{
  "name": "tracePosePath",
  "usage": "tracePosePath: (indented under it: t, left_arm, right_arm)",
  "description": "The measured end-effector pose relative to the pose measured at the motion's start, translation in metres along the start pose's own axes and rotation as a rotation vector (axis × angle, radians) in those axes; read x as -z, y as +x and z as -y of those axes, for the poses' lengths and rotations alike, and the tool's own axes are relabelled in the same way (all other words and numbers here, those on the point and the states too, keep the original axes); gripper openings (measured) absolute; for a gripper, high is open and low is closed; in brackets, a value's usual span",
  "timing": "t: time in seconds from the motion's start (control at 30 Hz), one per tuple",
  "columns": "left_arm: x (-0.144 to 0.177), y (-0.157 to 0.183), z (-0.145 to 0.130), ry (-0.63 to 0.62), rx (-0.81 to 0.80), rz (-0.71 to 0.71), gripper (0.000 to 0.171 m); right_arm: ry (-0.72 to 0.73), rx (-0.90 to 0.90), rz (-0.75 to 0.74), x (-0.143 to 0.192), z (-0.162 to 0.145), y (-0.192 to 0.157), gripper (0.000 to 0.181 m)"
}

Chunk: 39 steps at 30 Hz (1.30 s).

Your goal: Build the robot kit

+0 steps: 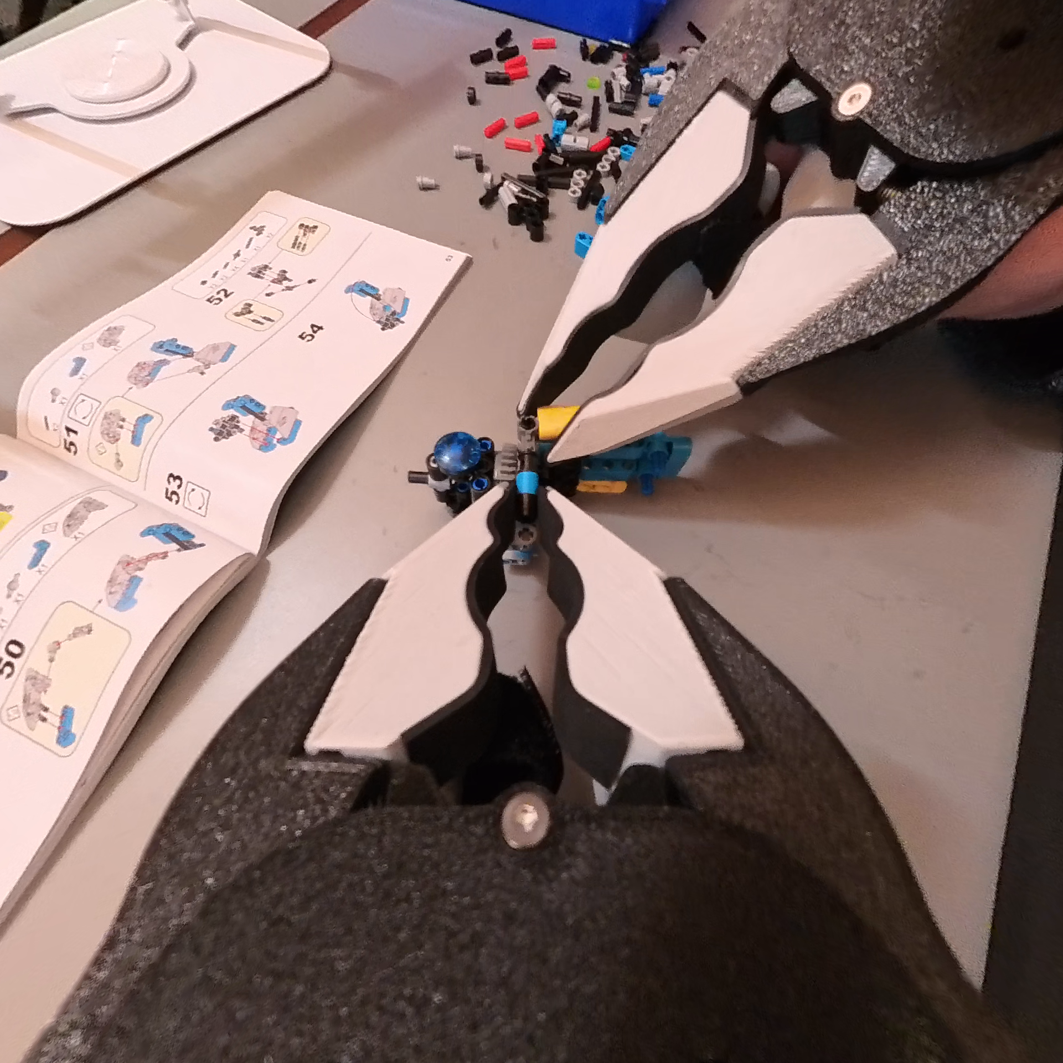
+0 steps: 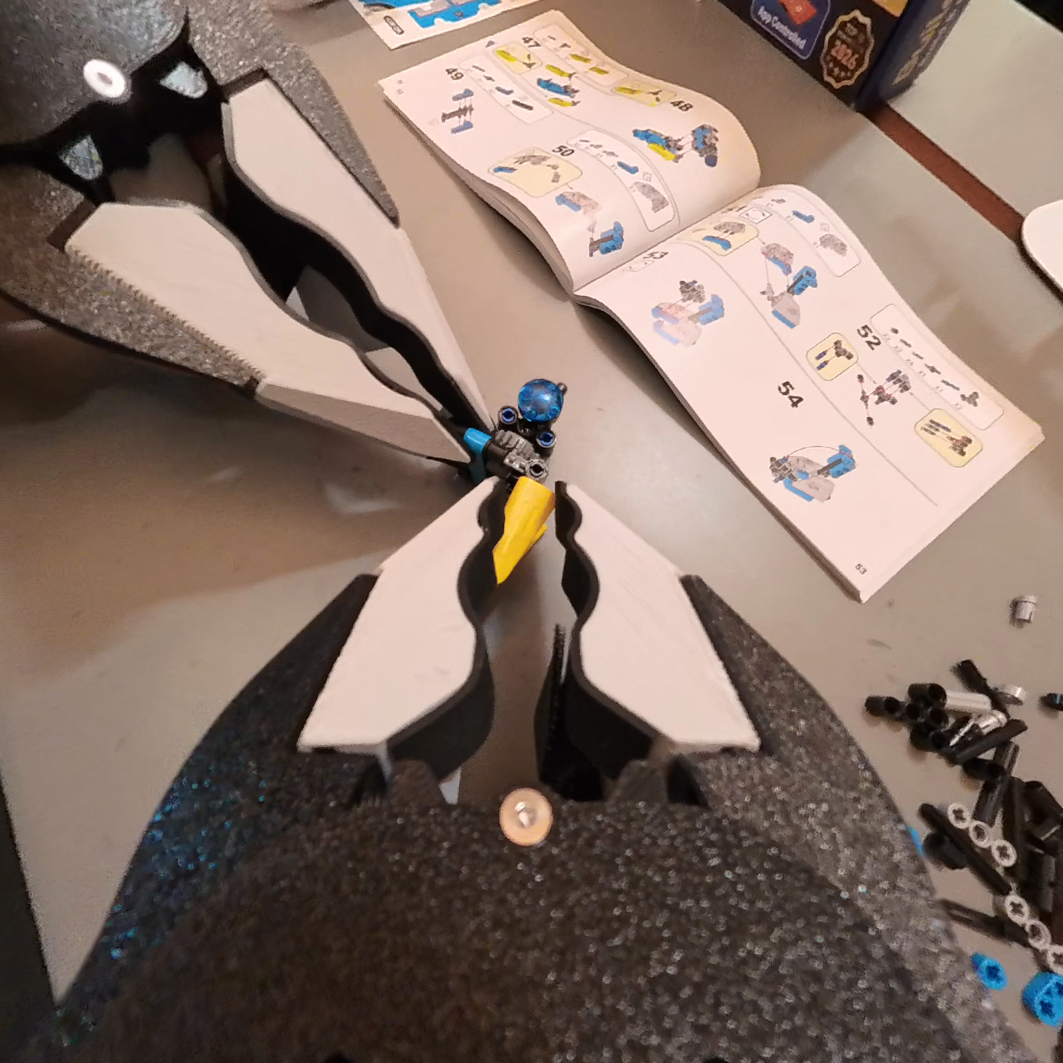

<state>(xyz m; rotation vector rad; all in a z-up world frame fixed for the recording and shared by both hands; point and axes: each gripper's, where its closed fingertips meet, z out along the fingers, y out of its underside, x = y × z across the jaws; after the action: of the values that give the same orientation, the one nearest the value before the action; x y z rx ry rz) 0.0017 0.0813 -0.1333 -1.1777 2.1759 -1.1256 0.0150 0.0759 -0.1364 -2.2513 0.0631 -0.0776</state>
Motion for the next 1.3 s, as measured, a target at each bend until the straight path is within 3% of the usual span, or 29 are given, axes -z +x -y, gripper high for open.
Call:
tracePosePath:
  t: [0.23,0.5,0.63,0.77,1.0,1.2,1.3]
  left_arm:
    - [-0.0005,-0.0005,0.0008,-0.010,0.001,0.005,0.005]
    - [0.0003,0.0032,-0.0004,-0.017,-0.140,-0.075,0.005]
    - [-0.0011,0.0048,0.0007,-0.021,-0.099,-0.060,0.005]
    - [-0.0037,0.0051,0.0027,-0.010,-0.035,0.029,0.006]
    - [-0.0055,0.0029,0.0043,-0.010,-0.007,0.119,0.005]
    - [-0.0057,0.0030,0.0053,0.014,0.032,0.031,0.005]
    - [-0.0062,0.0030,0.0051,-0.002,0.007,0.073,0.005]
  right_arm:
    - [-0.013,0.065,-0.029,0.0004,-0.0002,-0.0010,0.015]
    - [-0.016,0.157,-0.043,-0.0001,0.0027,-0.0016,0.010]
    - [-0.013,0.124,-0.042,0.0023,0.0007,-0.0019,0.010]
    - [-0.014,-0.019,-0.062,0.0033,-0.0004,0.0006,0.010]
    - [-0.027,-0.006,-0.151,0.0026,0.0002,0.0036,0.009]
    - [-0.037,0.023,-0.146,0.0023,0.0005,0.0034,0.009]
    - [-0.044,0.044,-0.171,0.0025,0.0002,0.0035,0.008]
